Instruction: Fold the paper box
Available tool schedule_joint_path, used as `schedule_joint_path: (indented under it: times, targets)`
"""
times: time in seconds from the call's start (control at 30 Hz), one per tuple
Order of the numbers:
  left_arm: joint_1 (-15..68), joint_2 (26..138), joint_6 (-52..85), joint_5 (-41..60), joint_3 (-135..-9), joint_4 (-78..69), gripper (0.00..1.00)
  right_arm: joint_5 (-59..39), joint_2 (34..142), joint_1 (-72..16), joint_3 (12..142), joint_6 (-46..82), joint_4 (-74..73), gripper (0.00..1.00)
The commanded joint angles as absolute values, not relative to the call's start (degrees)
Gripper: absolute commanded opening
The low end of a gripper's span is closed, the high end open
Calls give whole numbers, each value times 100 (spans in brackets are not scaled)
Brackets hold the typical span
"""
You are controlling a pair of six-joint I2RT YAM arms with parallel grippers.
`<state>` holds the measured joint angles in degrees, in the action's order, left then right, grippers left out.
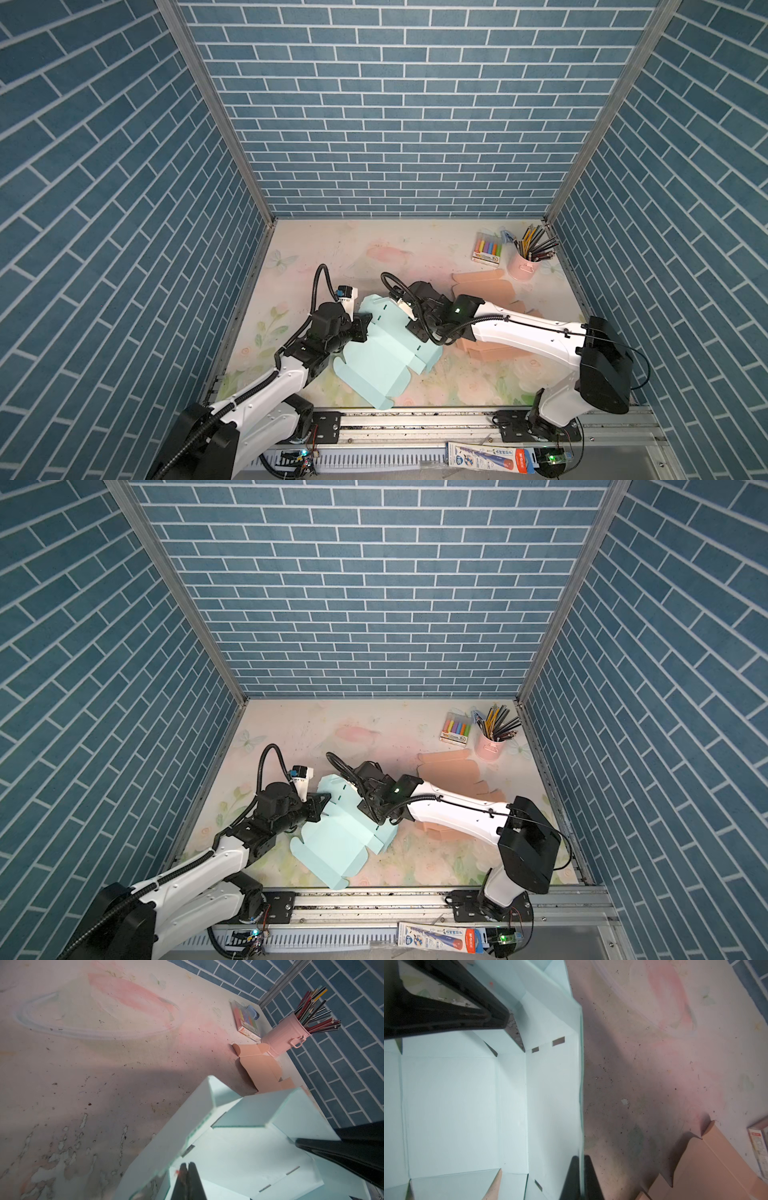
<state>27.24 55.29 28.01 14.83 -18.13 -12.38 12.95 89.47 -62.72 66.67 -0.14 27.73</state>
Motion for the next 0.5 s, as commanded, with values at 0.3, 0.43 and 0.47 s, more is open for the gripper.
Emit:
schedule_joint_path:
  times: [0.3,0.43,0.47]
  targets:
    - [2651,4885,2892,1260,-2228,-653,0,2015,8701,-6537,6558,-591,2718,0]
    - [2590,4889,2901,1318,-2286,-682,0,2064,8730,-6590,6541,-681,2689,0]
    - [2589,4904,2900,1298,-2303,-669,0,2082,8754,-6608,6547,-692,2690,0]
